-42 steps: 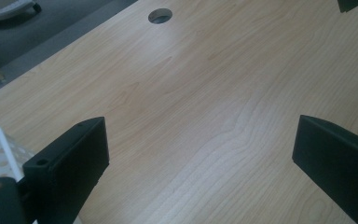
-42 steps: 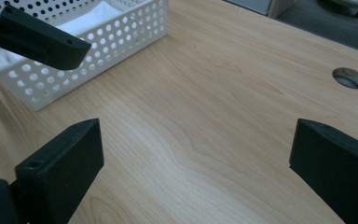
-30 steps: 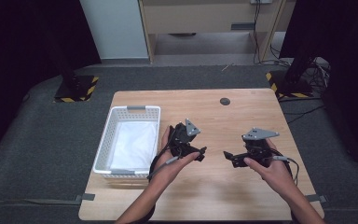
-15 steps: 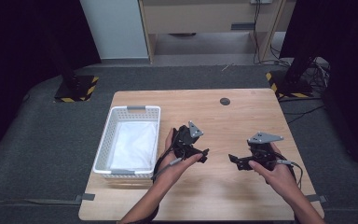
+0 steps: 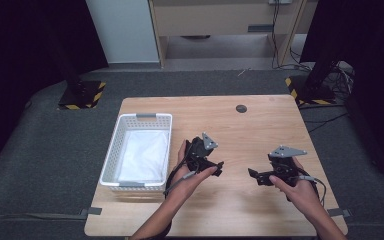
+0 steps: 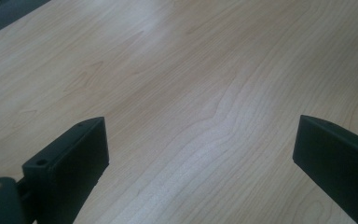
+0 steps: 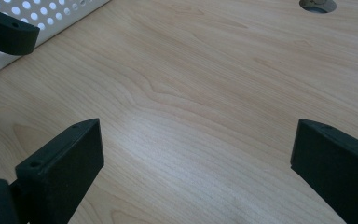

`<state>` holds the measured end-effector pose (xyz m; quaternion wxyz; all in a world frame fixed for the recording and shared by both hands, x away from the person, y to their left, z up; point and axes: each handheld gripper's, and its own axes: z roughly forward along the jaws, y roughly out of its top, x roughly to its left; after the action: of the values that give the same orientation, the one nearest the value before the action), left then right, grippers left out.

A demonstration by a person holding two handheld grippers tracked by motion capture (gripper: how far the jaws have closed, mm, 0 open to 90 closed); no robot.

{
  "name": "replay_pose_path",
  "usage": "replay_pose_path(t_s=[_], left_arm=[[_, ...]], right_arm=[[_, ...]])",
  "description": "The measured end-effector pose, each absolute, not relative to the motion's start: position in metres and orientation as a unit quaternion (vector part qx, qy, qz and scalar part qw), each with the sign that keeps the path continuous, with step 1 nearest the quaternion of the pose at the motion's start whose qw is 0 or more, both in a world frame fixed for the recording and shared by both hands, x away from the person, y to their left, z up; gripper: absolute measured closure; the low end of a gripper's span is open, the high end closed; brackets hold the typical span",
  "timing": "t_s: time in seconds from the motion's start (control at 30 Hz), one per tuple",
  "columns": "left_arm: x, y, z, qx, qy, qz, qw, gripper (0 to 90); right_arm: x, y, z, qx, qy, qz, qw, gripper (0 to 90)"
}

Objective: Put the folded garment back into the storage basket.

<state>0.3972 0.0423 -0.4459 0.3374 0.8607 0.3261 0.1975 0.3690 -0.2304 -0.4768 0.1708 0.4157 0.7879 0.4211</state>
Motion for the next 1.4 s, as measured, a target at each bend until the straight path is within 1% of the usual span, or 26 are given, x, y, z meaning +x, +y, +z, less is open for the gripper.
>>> replay_pose_path(t_s=[0.77, 1.03, 1.17, 1.3, 1.4], left_arm=[[0.380, 0.028, -0.496, 0.871, 0.331, 0.165, 0.324, 2.8], [0.369, 0.031, -0.511, 0.874, 0.334, 0.159, 0.316, 2.8], [0.365, 0.036, -0.517, 0.873, 0.339, 0.157, 0.315, 2.6], [0.361, 0.043, -0.520, 0.866, 0.352, 0.153, 0.320, 2.4], [0.362, 0.049, -0.524, 0.862, 0.363, 0.147, 0.322, 2.5]], right_arm=[[0.347, -0.250, -0.515, 0.446, 0.780, 0.410, 0.158, 3.0], [0.338, -0.254, -0.522, 0.448, 0.780, 0.409, 0.156, 3.0], [0.335, -0.256, -0.524, 0.452, 0.780, 0.400, 0.165, 3.0], [0.336, -0.262, -0.526, 0.477, 0.769, 0.387, 0.174, 3.1], [0.340, -0.267, -0.530, 0.499, 0.760, 0.381, 0.169, 3.2]])
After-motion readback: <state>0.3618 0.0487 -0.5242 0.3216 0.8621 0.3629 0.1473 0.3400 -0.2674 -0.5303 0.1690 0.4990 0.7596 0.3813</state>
